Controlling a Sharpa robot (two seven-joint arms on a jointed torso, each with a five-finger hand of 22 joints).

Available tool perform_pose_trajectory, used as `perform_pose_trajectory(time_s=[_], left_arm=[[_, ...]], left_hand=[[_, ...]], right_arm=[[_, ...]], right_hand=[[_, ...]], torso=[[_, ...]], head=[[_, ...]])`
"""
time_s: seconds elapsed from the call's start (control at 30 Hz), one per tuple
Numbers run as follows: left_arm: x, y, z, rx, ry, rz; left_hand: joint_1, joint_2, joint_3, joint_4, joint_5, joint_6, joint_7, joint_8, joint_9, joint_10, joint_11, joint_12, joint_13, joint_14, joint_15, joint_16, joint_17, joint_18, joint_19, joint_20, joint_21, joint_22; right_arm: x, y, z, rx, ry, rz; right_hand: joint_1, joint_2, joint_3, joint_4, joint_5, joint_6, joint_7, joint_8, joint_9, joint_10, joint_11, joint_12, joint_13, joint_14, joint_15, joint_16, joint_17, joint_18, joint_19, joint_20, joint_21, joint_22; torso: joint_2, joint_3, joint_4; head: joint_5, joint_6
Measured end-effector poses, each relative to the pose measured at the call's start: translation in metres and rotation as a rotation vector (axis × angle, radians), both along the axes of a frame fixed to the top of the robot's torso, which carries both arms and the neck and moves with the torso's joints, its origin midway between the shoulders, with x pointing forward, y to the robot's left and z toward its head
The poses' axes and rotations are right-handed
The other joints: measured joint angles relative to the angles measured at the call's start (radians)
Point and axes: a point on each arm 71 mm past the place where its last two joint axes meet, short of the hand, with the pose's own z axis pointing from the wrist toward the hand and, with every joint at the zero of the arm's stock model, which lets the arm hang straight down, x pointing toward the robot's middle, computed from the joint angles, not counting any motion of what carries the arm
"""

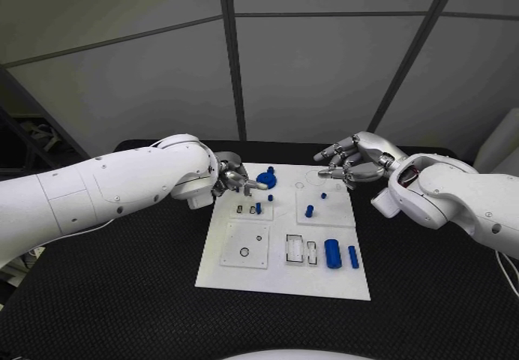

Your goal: Assemble the parts on the task board

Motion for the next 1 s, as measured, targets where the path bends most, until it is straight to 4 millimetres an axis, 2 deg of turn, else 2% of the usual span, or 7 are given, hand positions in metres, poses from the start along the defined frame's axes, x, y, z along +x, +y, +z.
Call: perform_pose_trajectory(time_s=[0.07,0.2,0.27,0.73,0.83,0.9,1.0], left_arm=[[0.0,-0.004,-0.002,0.024,0.01,-0.013],[0.0,-0.01,-0.005,0.072,0.027,-0.036],[0.0,-0.013,-0.006,0.095,0.034,-0.046],[0.003,-0.026,-0.01,0.185,0.067,-0.076],[0.004,-0.028,-0.011,0.193,0.07,-0.077],[0.005,-0.029,-0.011,0.197,0.071,-0.079],[0.006,-0.03,-0.011,0.202,0.073,-0.079]], left_hand=[[0.009,0.009,0.005,0.001,0.0,0.0,0.0,0.012,0.014,0.006,-0.004,0.012,0.0,0.0,0.0,0.015,0.0,-0.069,0.018,-0.003,0.019,0.034],[0.016,0.016,0.005,0.001,0.0,0.004,-0.004,0.02,0.027,0.006,-0.005,0.016,0.0,0.0,0.0,0.022,0.0,-0.068,0.035,-0.007,0.039,0.071],[0.017,0.017,0.005,0.001,0.0,0.004,-0.004,0.02,0.028,0.006,-0.005,0.015,0.0,0.0,0.0,0.022,0.0,-0.021,0.035,-0.007,0.039,0.071],[0.013,0.024,0.005,0.001,0.0,0.001,-0.008,0.023,0.032,0.005,-0.01,0.001,0.002,0.0,-0.005,0.022,0.0,-0.024,0.037,-0.009,0.039,0.074],[0.015,0.026,0.005,0.001,0.0,0.001,-0.007,0.024,0.035,0.005,-0.01,-0.004,0.003,0.0,-0.005,0.022,0.0,-0.084,0.039,-0.01,0.039,0.074],[0.021,0.032,0.005,0.001,0.0,0.001,-0.008,0.024,0.037,0.005,-0.01,-0.004,0.003,0.0,-0.005,0.022,0.0,-0.035,0.039,-0.01,0.039,0.074],[0.029,0.04,0.013,-0.008,0.021,-0.003,-0.011,0.024,0.041,0.001,-0.014,-0.004,0.003,0.0,-0.005,0.022,0.0,-0.03,0.039,-0.01,0.039,0.074]], right_arm=[[0.0,-0.001,0.0,-0.005,-0.004,-0.003],[0.001,-0.002,0.001,-0.015,-0.013,-0.009],[0.002,-0.002,0.001,-0.019,-0.017,-0.013],[0.003,-0.001,0.002,-0.032,-0.034,-0.031],[0.003,-0.001,0.002,-0.033,-0.036,-0.034],[0.003,0.0,0.002,-0.034,-0.037,-0.035],[0.003,0.0,0.002,-0.034,-0.039,-0.037]], right_hand=[[0.0,0.0,-0.005,0.003,0.0,0.007,0.0,0.0,0.001,-0.02,0.003,0.081,0.056,0.0,0.0,0.096,0.082,-0.017,0.04,-0.001,0.092,0.092],[-0.009,0.009,-0.008,0.006,0.0,0.007,0.0,0.0,0.001,-0.023,0.002,0.186,0.134,0.0,0.0,0.169,0.104,-0.023,0.067,0.0,0.173,0.174],[-0.009,0.009,-0.008,0.006,0.0,0.01,0.003,0.0,0.001,-0.023,0.002,0.198,0.142,0.0,0.0,0.173,0.104,-0.023,0.067,0.0,0.181,0.183],[-0.009,0.009,-0.008,0.006,0.005,0.01,0.003,0.0,0.002,-0.023,0.003,0.216,0.156,0.0,0.0,0.179,0.104,-0.023,0.066,0.0,0.186,0.192],[-0.009,0.009,-0.008,0.006,0.005,0.01,0.003,0.0,0.002,-0.023,0.003,0.221,0.158,0.0,0.0,0.179,0.104,-0.023,0.066,0.0,0.186,0.195],[-0.009,0.009,-0.008,0.006,0.005,0.01,0.003,0.0,0.002,-0.023,0.003,0.221,0.159,0.0,0.0,0.179,0.104,-0.023,0.066,0.0,0.19,0.197],[-0.009,0.009,-0.008,0.006,0.005,0.01,0.003,0.0,0.002,-0.023,0.003,0.221,0.159,0.0,0.0,0.179,0.104,-0.023,0.066,0.0,0.19,0.197]], torso=[[0.0,-0.0001,0.0002],[0.001,-0.0006,0.0008],[0.001,-0.0006,0.0009],[0.002,-0.0012,0.0009],[0.001,-0.0013,0.0014],[0.001,-0.0015,0.0014],[0.001,-0.0016,0.0015]], head=[[0.0,-0.002],[0.0,-0.005],[-0.001,-0.007],[-0.003,-0.018],[-0.004,-0.02],[-0.004,-0.021],[-0.004,-0.023]])
